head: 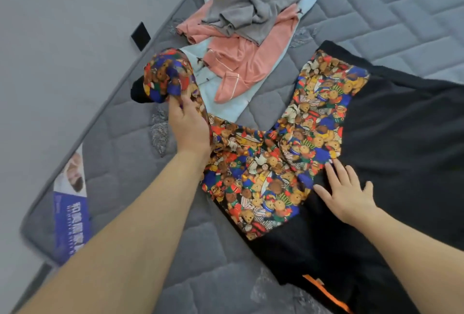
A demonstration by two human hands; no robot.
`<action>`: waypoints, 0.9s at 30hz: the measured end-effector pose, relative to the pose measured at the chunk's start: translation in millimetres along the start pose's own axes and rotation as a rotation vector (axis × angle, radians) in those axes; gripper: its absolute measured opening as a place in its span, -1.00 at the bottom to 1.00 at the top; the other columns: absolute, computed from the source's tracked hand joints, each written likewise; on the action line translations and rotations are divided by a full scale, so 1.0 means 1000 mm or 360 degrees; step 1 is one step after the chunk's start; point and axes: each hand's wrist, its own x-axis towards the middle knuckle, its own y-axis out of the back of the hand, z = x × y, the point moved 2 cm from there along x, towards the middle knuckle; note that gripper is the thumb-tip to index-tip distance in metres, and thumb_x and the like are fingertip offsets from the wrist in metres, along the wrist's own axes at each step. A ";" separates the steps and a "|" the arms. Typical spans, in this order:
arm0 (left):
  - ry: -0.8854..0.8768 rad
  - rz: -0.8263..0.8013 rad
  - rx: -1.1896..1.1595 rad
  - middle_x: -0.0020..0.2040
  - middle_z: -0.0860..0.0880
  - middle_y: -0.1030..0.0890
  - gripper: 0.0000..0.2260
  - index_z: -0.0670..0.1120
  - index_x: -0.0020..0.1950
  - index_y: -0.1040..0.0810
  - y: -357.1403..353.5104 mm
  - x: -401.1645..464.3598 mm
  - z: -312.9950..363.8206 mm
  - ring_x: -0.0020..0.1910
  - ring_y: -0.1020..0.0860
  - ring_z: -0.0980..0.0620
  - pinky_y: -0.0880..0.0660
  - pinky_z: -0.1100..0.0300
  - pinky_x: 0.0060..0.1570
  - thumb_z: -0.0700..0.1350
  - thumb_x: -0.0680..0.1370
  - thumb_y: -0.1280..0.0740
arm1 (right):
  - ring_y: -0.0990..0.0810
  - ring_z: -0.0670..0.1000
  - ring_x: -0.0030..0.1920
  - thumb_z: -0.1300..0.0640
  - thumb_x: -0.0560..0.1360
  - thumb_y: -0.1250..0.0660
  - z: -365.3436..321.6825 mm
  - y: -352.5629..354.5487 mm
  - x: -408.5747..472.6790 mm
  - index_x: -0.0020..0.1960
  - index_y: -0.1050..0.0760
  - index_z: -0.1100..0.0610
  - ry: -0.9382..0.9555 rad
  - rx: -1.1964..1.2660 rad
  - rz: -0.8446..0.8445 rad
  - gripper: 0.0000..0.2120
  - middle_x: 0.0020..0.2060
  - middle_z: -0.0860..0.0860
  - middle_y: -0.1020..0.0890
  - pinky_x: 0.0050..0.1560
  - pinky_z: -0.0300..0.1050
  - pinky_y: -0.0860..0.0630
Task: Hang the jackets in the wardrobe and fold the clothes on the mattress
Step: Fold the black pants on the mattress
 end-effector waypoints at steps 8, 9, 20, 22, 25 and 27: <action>0.0385 0.0428 0.1151 0.54 -0.18 -0.24 -0.52 -0.21 0.53 -0.20 0.102 0.044 -0.033 0.49 -0.25 -0.17 -0.22 -0.05 0.44 -0.13 0.62 -0.14 | -0.46 0.19 0.20 0.10 0.43 -0.37 -0.011 -0.025 -0.052 0.41 -0.36 0.14 0.0143 -0.0150 0.0344 -0.43 0.28 0.11 -0.43 0.10 0.20 -0.47; 0.0201 0.0283 0.1532 0.58 -0.16 -0.12 -0.43 -0.19 0.58 -0.10 0.100 0.023 -0.038 0.55 -0.12 -0.17 -0.07 -0.12 0.50 -0.16 0.58 -0.18 | -0.49 0.19 0.12 0.12 0.37 -0.40 -0.011 -0.031 -0.057 0.34 -0.42 0.15 0.0200 -0.0137 0.0303 -0.45 0.19 0.11 -0.46 0.03 0.15 -0.49; -0.1365 -0.2321 0.2575 0.58 -0.13 0.06 -0.29 0.01 0.58 0.09 0.047 -0.239 -0.137 0.56 0.11 -0.19 0.13 -0.17 0.52 -0.09 0.56 -0.27 | -0.42 0.23 0.34 -0.33 0.32 -0.26 0.053 -0.121 -0.152 0.46 -0.35 0.12 0.0483 -0.0119 0.0316 -0.17 0.38 0.16 -0.40 0.35 0.29 -0.25; -0.1373 -0.2187 0.2661 0.60 -0.14 0.05 -0.36 0.00 0.59 0.07 0.048 -0.239 -0.146 0.58 0.09 -0.19 0.09 -0.20 0.52 -0.14 0.61 -0.21 | -0.38 0.27 0.38 -0.21 0.24 -0.43 0.065 -0.133 -0.167 0.51 -0.30 0.12 0.0437 -0.0106 0.0315 -0.08 0.43 0.20 -0.35 0.40 0.31 -0.18; -0.1471 -0.2161 0.2541 0.55 -0.16 -0.18 -0.47 -0.01 0.54 -0.17 0.042 -0.237 -0.150 0.53 -0.15 -0.25 -0.17 -0.19 0.46 -0.16 0.59 -0.23 | -0.37 0.28 0.40 0.01 0.18 -0.52 0.073 -0.146 -0.172 0.52 -0.29 0.15 0.0237 -0.0046 0.0387 -0.04 0.42 0.23 -0.38 0.42 0.30 -0.14; -0.1451 -0.2162 0.2336 0.42 -0.14 -0.41 -0.54 -0.04 0.42 -0.39 0.036 -0.236 -0.141 0.40 -0.38 -0.22 -0.39 -0.11 0.30 -0.13 0.51 -0.32 | -0.45 0.25 0.33 0.18 0.14 -0.51 0.070 -0.146 -0.168 0.48 -0.34 0.22 0.0160 0.0021 0.0398 -0.08 0.34 0.22 -0.47 0.37 0.26 -0.29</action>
